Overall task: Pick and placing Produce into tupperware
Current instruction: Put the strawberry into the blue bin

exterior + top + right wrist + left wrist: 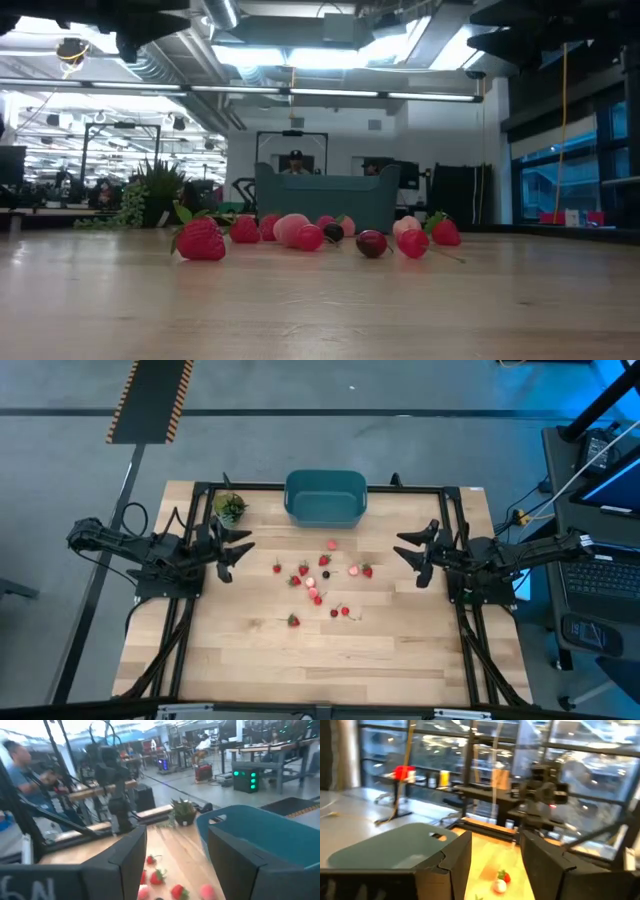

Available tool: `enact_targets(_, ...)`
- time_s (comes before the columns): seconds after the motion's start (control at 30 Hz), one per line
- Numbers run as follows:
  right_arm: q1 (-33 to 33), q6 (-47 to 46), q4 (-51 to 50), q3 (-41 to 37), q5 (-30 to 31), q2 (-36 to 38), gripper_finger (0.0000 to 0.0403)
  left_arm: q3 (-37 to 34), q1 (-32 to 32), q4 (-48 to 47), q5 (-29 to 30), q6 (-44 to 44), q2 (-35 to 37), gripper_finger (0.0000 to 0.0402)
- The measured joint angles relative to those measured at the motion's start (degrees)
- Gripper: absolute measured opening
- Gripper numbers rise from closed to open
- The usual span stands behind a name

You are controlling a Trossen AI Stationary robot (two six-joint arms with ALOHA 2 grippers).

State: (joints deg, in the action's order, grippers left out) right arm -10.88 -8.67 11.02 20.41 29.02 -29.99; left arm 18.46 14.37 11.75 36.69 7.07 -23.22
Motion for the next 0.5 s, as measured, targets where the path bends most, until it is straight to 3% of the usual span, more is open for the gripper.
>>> enact_targets(0.1,1.7,0.5,-3.0,2.3,-0.2,-1.6,0.0207,0.3,-0.4,0.0,3.3,0.2,0.0,0.0199)
enact_targets(0.27,4.3,1.6,-3.6,7.0,-0.2,-4.4,0.0207,0.9,-2.6,-0.1,3.9,0.0,0.0,0.0246)
enact_targets(0.5,4.3,1.4,-10.4,14.0,-0.2,-5.2,0.0207,1.2,-5.7,9.2,4.4,-5.3,0.0,0.0251)
